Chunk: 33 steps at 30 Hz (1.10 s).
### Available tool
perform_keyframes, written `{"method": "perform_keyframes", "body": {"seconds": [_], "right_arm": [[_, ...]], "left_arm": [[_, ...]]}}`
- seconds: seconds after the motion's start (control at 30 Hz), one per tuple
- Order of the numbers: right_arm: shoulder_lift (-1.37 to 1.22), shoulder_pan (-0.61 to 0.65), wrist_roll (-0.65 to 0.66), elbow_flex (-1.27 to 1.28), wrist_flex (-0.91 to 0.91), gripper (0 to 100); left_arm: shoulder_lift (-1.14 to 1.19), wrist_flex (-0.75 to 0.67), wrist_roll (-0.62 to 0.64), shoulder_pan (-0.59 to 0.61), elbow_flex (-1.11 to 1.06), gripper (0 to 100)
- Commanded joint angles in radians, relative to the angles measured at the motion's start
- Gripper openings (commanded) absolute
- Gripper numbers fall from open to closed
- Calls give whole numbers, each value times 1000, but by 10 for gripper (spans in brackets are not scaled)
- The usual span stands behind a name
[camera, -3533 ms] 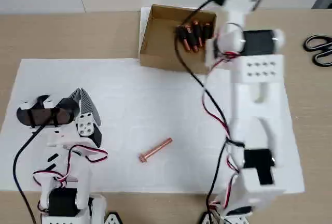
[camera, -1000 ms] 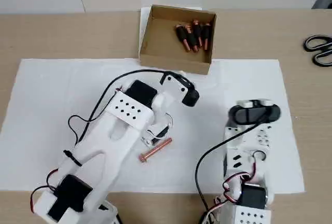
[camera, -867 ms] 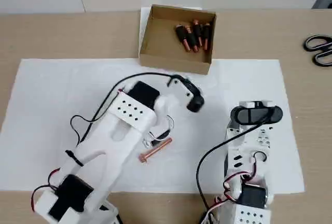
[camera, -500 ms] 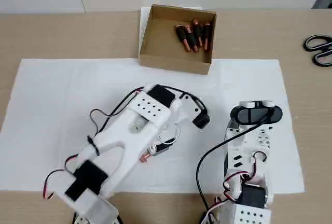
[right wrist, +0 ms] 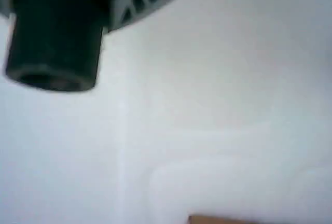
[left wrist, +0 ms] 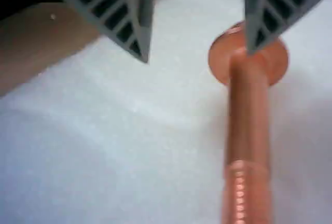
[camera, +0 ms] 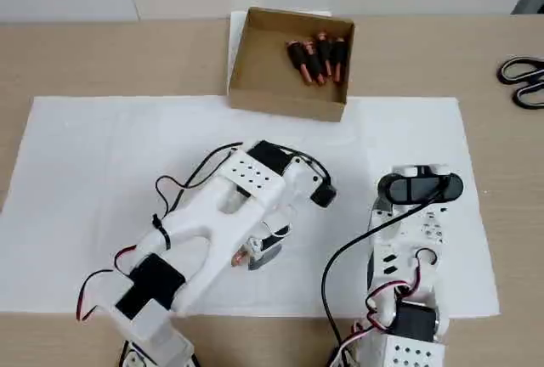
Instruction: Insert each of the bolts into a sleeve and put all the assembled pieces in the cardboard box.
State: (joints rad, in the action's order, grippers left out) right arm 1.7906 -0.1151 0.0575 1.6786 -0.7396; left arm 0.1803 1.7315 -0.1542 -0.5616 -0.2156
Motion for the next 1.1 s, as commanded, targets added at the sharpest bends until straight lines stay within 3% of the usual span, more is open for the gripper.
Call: {"method": "perform_keyframes", "body": {"seconds": [0.0,0.67,0.93,1.07], "right_arm": [[21,-12,-8,6,7,5],[21,-12,-8,6,7,5],[21,-12,-8,6,5,5],[21,-12,-8,6,5,5]], "left_arm": [[-2,21,11,-5,15,121],[8,-58,5,-5,16,120],[216,-68,9,-2,62,118],[244,-31,6,0,157,26]]}}
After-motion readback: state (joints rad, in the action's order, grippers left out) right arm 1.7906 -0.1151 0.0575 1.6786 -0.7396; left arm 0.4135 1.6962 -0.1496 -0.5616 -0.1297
